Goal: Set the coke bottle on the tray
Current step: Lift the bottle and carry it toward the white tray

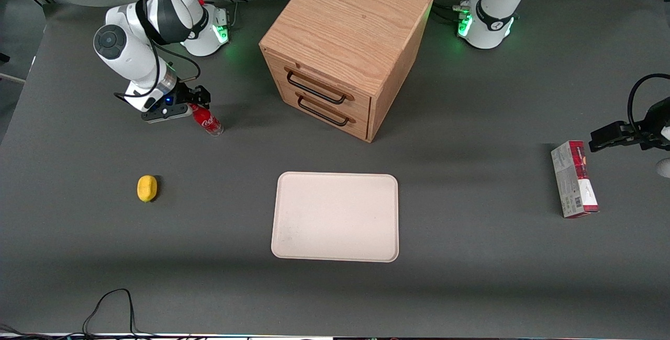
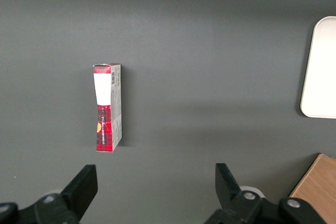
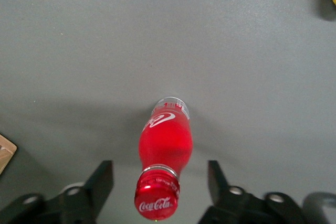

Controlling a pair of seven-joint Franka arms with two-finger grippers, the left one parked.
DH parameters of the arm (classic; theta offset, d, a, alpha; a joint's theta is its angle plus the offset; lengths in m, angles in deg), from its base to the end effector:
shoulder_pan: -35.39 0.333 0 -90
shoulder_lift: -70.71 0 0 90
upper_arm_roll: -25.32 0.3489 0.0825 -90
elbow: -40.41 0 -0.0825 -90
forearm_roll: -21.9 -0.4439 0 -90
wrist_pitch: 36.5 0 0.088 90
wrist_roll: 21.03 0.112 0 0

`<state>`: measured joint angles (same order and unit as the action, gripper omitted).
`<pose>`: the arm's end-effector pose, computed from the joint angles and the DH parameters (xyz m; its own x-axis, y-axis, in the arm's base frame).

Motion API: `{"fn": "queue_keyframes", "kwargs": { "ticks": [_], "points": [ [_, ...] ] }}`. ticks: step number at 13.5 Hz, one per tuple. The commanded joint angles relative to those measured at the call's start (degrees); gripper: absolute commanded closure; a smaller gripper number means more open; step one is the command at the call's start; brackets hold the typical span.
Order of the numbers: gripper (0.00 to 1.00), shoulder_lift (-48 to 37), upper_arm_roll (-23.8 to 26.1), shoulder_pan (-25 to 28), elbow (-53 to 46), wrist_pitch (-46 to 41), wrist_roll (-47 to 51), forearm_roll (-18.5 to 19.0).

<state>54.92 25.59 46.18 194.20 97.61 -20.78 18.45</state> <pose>0.4150 0.0822 0.2988 0.9870 0.1455 -0.0688 0.1431 -0.9889 -0.0387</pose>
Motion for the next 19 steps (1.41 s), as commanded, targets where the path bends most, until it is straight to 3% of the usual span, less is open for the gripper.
{"fn": "queue_keyframes", "kwargs": {
  "ticks": [1,2,3,10,13,19],
  "points": [
    [0.78,0.0,-0.4,0.6,0.7,1.0,-0.3,-0.4],
    [0.97,0.0,-0.4,0.6,0.8,1.0,-0.5,-0.4],
    [1.0,0.0,-0.4,0.6,0.8,1.1,-0.5,-0.4],
    [1.0,0.0,-0.6,0.2,-3.9,-3.4,-0.6,-0.4],
    [1.0,2.9,-0.7,0.0,-19.7,-17.6,-0.5,-0.3],
    [1.0,18.6,-2.3,-1.0,-62.2,-49.8,0.2,-0.4]
  ]
}}
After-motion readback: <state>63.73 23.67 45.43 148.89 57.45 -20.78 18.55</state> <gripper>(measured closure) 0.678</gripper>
